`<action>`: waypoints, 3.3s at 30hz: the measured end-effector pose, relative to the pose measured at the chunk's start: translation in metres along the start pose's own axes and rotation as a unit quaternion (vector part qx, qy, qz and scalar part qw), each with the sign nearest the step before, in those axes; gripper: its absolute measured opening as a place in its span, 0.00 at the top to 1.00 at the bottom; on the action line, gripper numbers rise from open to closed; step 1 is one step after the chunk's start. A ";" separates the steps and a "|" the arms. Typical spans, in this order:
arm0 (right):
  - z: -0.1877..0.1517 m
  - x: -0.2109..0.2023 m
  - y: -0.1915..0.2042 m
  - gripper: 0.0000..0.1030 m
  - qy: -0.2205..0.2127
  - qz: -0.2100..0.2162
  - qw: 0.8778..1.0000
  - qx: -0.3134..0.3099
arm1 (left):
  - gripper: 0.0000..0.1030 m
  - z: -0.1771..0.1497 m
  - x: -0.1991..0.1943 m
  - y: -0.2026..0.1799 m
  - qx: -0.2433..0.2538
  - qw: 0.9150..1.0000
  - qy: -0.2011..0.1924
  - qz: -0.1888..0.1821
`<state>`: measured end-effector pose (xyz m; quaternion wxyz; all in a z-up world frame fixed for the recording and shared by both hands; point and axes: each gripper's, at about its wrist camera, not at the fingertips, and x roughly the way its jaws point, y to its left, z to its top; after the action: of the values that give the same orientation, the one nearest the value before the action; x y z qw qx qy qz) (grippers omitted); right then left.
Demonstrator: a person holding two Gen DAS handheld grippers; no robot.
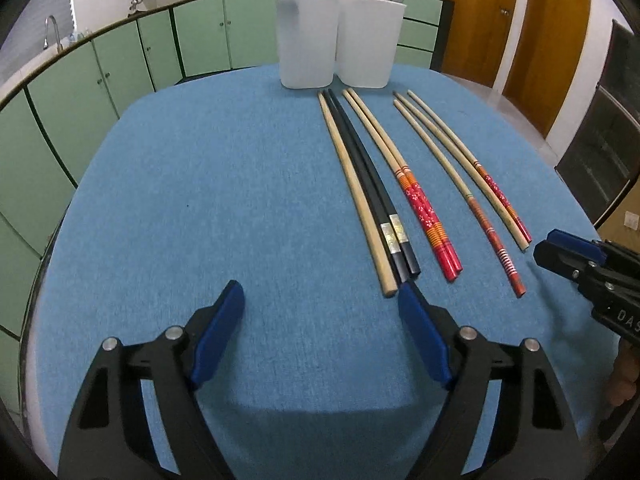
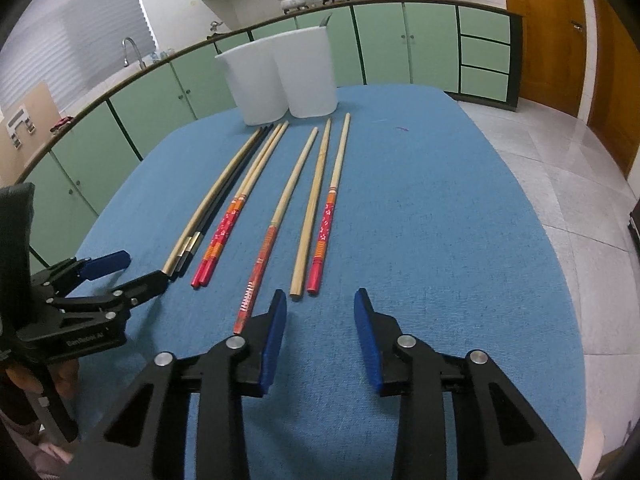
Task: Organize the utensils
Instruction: 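Grasp a plain wooden chopstick with the left tool while the right grasps a red-patterned chopstick, then lift both chopsticks and carry them over the white holder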
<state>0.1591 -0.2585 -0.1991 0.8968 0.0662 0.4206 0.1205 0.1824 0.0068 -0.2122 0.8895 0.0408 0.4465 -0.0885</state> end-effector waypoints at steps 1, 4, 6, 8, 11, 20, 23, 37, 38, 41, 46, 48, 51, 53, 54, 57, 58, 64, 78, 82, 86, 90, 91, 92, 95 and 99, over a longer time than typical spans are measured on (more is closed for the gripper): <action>0.000 0.000 0.000 0.66 0.000 0.000 1.000 -0.001 | 0.24 0.000 0.000 0.001 -0.002 1.000 0.000 -0.001; -0.001 0.001 0.002 0.66 0.000 0.000 1.000 -0.004 | 0.24 0.001 0.000 0.000 -0.001 1.000 0.001 0.005; -0.001 -0.001 0.002 0.66 -0.002 -0.002 1.000 -0.006 | 0.24 0.001 -0.002 0.001 -0.001 1.000 0.002 0.018; -0.002 -0.002 0.002 0.66 -0.004 -0.003 1.000 -0.007 | 0.24 0.001 -0.003 0.005 -0.006 1.000 0.003 0.027; -0.003 -0.002 0.002 0.66 -0.004 -0.003 1.000 -0.008 | 0.24 -0.002 -0.007 0.016 -0.020 0.999 0.003 0.039; -0.005 0.002 0.007 0.81 0.002 -0.002 1.000 -0.019 | 0.30 -0.003 -0.008 0.006 -0.013 1.000 -0.005 0.018; -0.005 0.004 0.007 0.84 0.000 -0.002 1.000 -0.018 | 0.36 -0.001 -0.006 0.005 -0.014 1.000 -0.007 0.012; 0.002 0.005 -0.003 0.94 -0.003 -0.022 1.000 -0.014 | 0.46 0.002 -0.005 0.004 -0.019 1.000 -0.008 0.004; 0.001 0.004 -0.004 0.93 -0.004 -0.021 1.000 -0.012 | 0.45 0.002 -0.005 0.004 -0.018 1.000 -0.008 0.005; -0.001 0.004 -0.006 0.93 -0.002 -0.020 1.000 -0.010 | 0.43 0.001 -0.005 0.003 -0.018 1.000 -0.009 0.006; 0.002 0.009 -0.003 0.92 -0.004 -0.019 1.000 -0.012 | 0.40 0.001 -0.005 0.002 -0.021 1.000 -0.010 0.007; 0.004 0.012 -0.002 0.92 -0.002 -0.019 1.000 -0.008 | 0.40 0.000 -0.005 0.003 -0.025 1.000 -0.011 0.005; 0.007 0.015 -0.005 0.92 0.000 -0.014 1.000 0.005 | 0.41 0.000 -0.005 0.004 -0.030 0.999 -0.011 0.004; 0.008 0.017 -0.007 0.92 0.001 -0.011 1.000 0.012 | 0.45 0.000 -0.005 0.003 -0.031 0.999 -0.012 0.003; 0.009 0.017 -0.006 0.92 0.002 -0.012 1.000 0.012 | 0.50 0.000 -0.005 0.003 -0.030 0.999 -0.012 0.001; 0.008 0.018 -0.003 0.93 0.001 -0.020 1.000 0.007 | 0.64 0.000 -0.005 0.002 -0.031 0.999 -0.014 0.004; 0.008 0.018 -0.003 0.93 0.001 -0.022 1.000 0.007 | 0.69 0.000 -0.005 0.002 -0.032 0.999 -0.015 0.006; 0.008 0.014 -0.006 0.94 -0.004 -0.018 1.000 0.016 | 0.94 0.000 -0.010 0.001 -0.037 0.999 -0.018 0.002; 0.051 -0.071 0.008 0.94 -0.105 -0.023 0.994 -0.032 | 0.94 0.041 -0.099 0.010 -0.005 0.995 -0.102 0.003; 0.068 -0.092 0.008 0.94 -0.131 -0.019 0.991 -0.034 | 0.94 0.056 -0.119 0.014 -0.010 0.991 -0.132 0.001; 0.090 -0.104 0.006 0.94 -0.149 -0.007 0.988 -0.028 | 0.94 0.075 -0.132 0.016 -0.014 0.987 -0.158 -0.005; 0.110 -0.112 0.004 0.94 -0.158 -0.005 0.987 -0.028 | 0.94 0.093 -0.137 0.015 -0.009 0.985 -0.172 -0.013; 0.115 -0.113 0.003 0.94 -0.159 -0.002 0.987 -0.028 | 0.94 0.098 -0.138 0.015 -0.009 0.984 -0.175 -0.017; 0.123 -0.115 0.002 0.94 -0.161 0.004 0.987 -0.028 | 0.94 0.102 -0.138 0.016 -0.009 0.984 -0.177 -0.018; 0.136 -0.118 0.000 0.95 -0.163 0.014 0.986 -0.030 | 0.94 0.115 -0.141 0.016 -0.010 0.982 -0.186 -0.026; 0.151 -0.122 0.002 0.95 -0.165 0.017 0.985 -0.042 | 0.95 0.126 -0.144 0.016 -0.009 0.980 -0.198 -0.028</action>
<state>0.2003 -0.2927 -0.0123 0.9537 0.0546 0.2605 0.1403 0.2003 0.0205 -0.0220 0.9576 0.0021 0.2637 -0.1161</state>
